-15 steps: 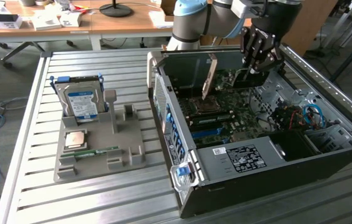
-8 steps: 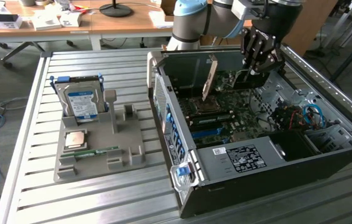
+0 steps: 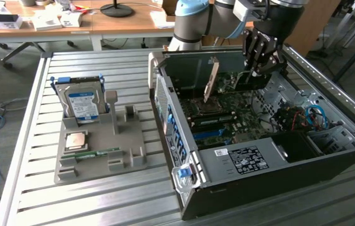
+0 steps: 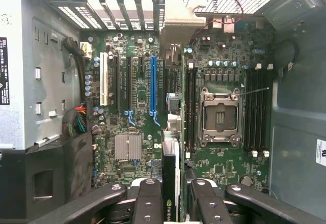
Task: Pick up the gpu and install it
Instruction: 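Insert the gpu into the slot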
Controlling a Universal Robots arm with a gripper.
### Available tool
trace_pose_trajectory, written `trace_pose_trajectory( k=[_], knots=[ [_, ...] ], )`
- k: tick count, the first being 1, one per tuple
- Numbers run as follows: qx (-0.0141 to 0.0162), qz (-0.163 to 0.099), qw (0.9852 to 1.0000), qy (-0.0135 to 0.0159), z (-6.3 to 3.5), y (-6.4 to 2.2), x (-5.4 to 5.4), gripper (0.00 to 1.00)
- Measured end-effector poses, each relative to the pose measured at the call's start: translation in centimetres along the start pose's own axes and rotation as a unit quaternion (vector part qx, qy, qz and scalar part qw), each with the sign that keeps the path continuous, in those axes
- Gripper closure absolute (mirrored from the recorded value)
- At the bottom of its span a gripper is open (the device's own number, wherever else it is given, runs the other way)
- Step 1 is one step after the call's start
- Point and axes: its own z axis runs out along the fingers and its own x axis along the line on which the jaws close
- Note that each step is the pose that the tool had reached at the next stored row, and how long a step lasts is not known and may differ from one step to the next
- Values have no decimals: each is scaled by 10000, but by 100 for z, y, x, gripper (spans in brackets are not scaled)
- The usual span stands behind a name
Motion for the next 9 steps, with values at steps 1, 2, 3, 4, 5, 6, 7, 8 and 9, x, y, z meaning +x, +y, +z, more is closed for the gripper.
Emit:
trace_pose_trajectory(
  k=[1, 2, 3, 4, 5, 6, 7, 8, 9],
  knots=[
    [0, 0, 10000, 0, 0, 0, 0, 74],
    [0, 0, 10000, 0, 1, 0, 0, 74],
    [0, 0, 10000, -1, 3, 0, 0, 74],
    [0, 0, 10000, -1, 5, 0, 0, 74],
    [0, 0, 10000, -2, 12, 0, 0, 74],
    [0, 0, 10000, -3, 17, 0, 0, 74],
    [0, 0, 10000, -3, 17, 0, 0, 74],
    [0, 0, 10000, -3, 17, 0, 0, 74],
    [0, 0, 10000, -3, 18, 0, 0, 74]
  ],
)
